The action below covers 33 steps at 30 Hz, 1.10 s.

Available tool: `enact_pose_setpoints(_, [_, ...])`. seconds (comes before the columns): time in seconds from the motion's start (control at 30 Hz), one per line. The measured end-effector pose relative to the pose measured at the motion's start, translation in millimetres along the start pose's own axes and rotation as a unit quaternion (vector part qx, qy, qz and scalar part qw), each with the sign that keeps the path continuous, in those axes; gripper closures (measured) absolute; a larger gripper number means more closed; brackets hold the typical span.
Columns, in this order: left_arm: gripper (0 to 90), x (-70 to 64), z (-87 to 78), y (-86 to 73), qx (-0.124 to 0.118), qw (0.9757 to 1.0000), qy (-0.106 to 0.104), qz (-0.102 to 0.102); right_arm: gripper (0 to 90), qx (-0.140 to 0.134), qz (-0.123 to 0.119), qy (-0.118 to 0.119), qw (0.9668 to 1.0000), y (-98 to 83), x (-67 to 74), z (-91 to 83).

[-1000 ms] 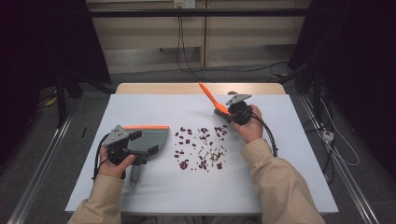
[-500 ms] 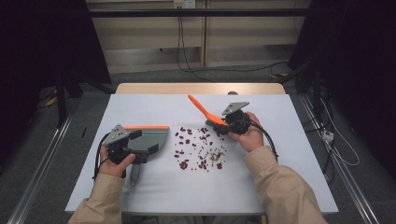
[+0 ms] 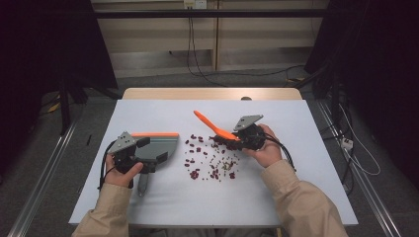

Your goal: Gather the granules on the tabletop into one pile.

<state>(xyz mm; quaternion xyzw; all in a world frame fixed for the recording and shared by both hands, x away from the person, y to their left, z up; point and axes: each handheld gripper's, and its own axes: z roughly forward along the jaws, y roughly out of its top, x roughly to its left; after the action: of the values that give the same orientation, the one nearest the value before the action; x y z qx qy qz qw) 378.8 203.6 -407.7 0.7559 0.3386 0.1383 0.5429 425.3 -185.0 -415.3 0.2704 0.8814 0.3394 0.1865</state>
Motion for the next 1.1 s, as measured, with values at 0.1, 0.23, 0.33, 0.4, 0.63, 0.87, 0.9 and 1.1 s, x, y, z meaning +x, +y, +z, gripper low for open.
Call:
enact_pose_setpoints(0.1, [6.2,0.1,-0.3,0.1,-0.001,1.0000,0.000,-0.001,71.2,0.000,-0.005,0.007,1.0000,-1.7,4.0,-3.4])
enact_pose_setpoints(0.23, [6.2,0.1,-0.3,0.0,0.000,1.0000,0.000,0.000,71.2,0.001,-0.011,0.019,0.9998,-2.8,8.8,-7.5])
enact_pose_setpoints(0.33, [6.2,-0.1,-0.7,0.1,0.000,1.0000,0.000,0.000,71.2,0.003,-0.013,0.024,0.9996,-3.4,13.0,-10.2])
enact_pose_setpoints(0.4, [6.2,-0.1,-0.9,0.2,0.000,1.0000,0.001,0.000,71.2,0.003,-0.015,0.026,0.9995,-4.1,15.9,-11.7])
enact_pose_setpoints(0.63, [6.2,-0.6,-1.1,0.2,0.000,1.0000,0.002,0.002,71.3,-0.001,-0.013,0.029,0.9995,-5.9,20.8,-16.5])
enact_pose_setpoints(0.87, [6.2,-0.2,-1.1,0.2,0.000,1.0000,0.001,-0.001,71.3,-0.029,0.016,0.019,0.9993,-1.5,4.0,-21.7])
enact_pose_setpoints(0.9, [6.2,-0.1,-1.0,0.1,0.000,1.0000,0.001,-0.001,71.3,-0.032,0.021,0.020,0.9991,0.0,0.7,-21.3])
enact_pose_setpoints(1.1, [6.2,0.8,-0.7,-0.4,0.001,1.0000,0.001,-0.003,71.3,-0.048,0.031,0.013,0.9983,12.1,-16.3,-10.5])
